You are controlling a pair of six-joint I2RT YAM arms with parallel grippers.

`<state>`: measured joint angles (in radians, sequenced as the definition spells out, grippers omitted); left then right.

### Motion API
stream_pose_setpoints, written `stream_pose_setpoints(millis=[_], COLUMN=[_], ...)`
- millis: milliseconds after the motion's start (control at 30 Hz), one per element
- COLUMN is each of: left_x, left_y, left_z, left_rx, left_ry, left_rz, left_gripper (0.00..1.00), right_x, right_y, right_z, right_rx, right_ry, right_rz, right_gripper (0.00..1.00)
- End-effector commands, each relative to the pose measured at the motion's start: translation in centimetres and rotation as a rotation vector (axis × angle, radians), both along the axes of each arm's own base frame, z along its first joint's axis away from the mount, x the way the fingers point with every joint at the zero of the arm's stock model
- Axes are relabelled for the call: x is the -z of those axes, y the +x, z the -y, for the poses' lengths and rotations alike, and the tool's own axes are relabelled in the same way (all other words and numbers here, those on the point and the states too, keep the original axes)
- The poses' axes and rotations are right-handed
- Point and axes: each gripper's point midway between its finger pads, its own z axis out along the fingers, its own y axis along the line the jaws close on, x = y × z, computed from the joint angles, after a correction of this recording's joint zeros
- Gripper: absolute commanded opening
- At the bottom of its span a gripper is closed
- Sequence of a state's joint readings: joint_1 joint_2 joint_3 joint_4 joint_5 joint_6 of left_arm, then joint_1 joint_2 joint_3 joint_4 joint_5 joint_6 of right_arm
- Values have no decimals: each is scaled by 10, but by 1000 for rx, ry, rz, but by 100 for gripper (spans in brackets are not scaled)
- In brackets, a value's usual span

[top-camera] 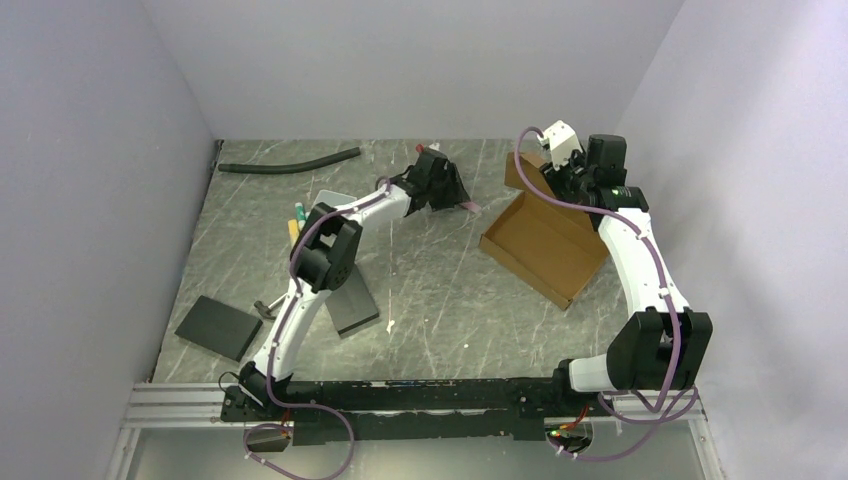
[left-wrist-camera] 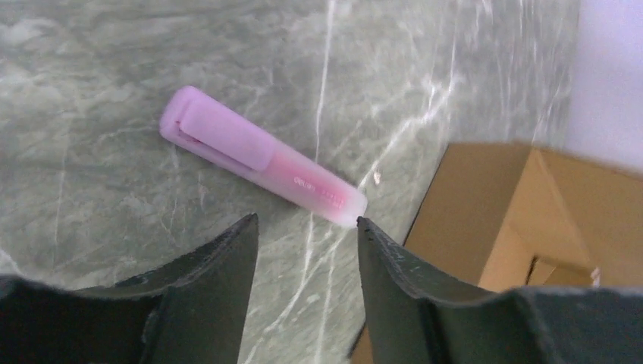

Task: Fold the paper box

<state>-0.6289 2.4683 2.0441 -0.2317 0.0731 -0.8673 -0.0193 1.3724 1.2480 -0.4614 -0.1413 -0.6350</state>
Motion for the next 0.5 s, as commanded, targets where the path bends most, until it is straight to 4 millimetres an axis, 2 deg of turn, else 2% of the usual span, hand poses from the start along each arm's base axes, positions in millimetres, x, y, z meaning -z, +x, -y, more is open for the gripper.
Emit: stream_pose_setpoints(millis=[0,100,200,267,300,367,400,467], left_x=[-80,-93,-89,-84,-82,-75,-71,-65], left_y=[3,11,24,31,33,37,39,40], left_z=[17,17,25,30,33,36,36,34], left_rx=[197,183,183,184,184,167,151,128], left_ry=[-121,-177,-328,-400,-417,-418,-416,-400], left_rz=[312,342,307,267,250,221,199,164], left_gripper=[52,44,27,12,10,11,15,22], right_x=[-21,-21,-20,-20,-20,-19,-19,-20], right_y=[1,1,1,1,0,0,0,1], right_z=[-3,-3,-4,-3,-3,-3,-3,1], right_rx=[-6,-9,-10,-8,-7,-8,-7,7], right_ry=[25,26,29,27,27,25,25,14], right_rz=[76,77,72,75,74,75,75,78], right_gripper=[50,50,50,50,50,50,50,57])
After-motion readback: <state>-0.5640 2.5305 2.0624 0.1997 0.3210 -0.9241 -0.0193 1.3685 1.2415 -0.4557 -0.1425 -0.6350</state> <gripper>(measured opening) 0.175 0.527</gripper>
